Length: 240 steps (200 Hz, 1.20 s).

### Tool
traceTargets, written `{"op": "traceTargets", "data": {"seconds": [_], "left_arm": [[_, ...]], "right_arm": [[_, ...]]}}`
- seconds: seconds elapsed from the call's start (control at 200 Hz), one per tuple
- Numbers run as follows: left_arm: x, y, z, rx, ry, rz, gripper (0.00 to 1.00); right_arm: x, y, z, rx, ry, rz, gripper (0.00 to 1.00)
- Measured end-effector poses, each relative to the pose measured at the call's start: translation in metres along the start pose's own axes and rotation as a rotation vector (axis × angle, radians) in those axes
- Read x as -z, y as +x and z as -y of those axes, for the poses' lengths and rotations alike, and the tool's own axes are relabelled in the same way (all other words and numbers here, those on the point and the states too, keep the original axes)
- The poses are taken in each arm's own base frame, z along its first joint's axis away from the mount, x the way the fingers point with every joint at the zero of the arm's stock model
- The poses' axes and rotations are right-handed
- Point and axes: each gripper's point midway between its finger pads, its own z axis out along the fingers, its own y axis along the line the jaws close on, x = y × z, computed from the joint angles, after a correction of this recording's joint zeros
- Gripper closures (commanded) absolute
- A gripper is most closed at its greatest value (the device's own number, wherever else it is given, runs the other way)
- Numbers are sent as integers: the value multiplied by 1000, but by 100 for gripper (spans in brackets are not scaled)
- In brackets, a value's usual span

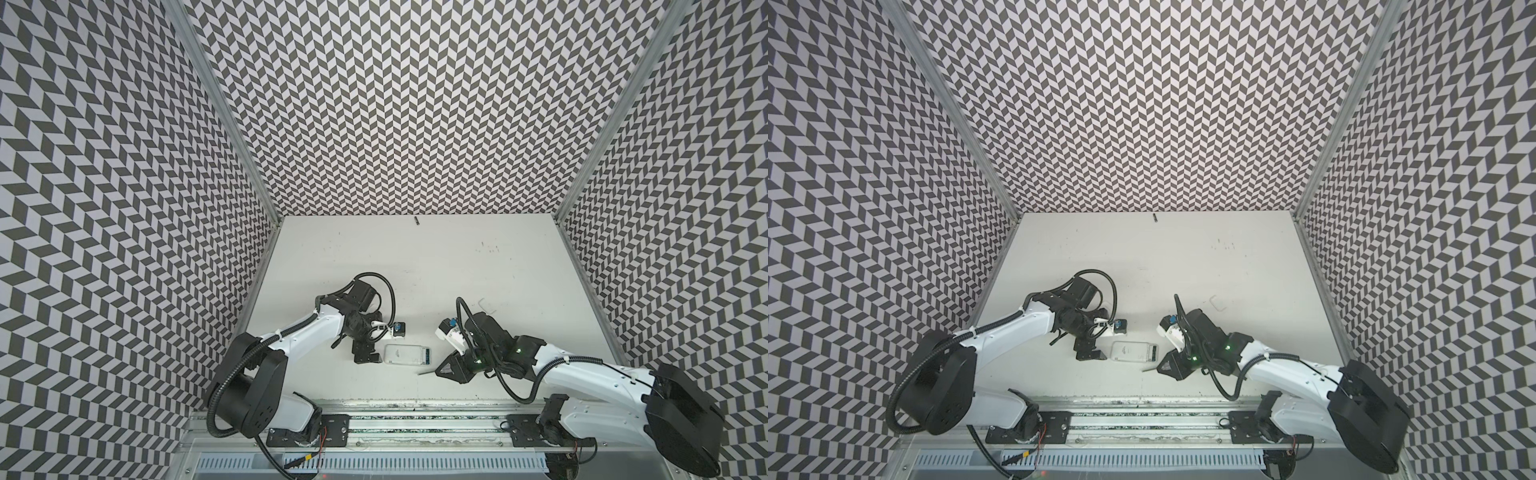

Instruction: Unload the batteries from the remote control

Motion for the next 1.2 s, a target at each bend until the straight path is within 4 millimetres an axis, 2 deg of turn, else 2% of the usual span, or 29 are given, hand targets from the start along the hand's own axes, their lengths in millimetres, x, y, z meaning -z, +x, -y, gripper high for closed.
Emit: {"op": "traceTargets", "data": {"seconds": [0.155, 0.3, 0.466, 0.676, 0.856, 1.047, 1.202], "left_arm": [[-11, 7, 7, -14, 53, -21, 10], [-14, 2, 15, -43, 85, -15, 12], [-18, 1, 25, -67, 111, -12, 18], [-22, -2, 36, -84, 141, -6, 22], [-28, -13, 57, -114, 184, 20, 21], [-27, -23, 62, -94, 193, 51, 18], [-10, -40, 60, -119, 145, 130, 17]], "right_arm": [[-5, -4, 8, -6, 33, 20, 100], [-12, -2, 23, -26, 87, 5, 100], [-12, -13, 32, -40, 115, 44, 100], [-2, -39, 59, -93, 183, 147, 100], [-2, -68, 76, -119, 219, 213, 100], [-18, -99, 73, -104, 177, 229, 100], [-26, -109, 66, -87, 129, 219, 100]]}}
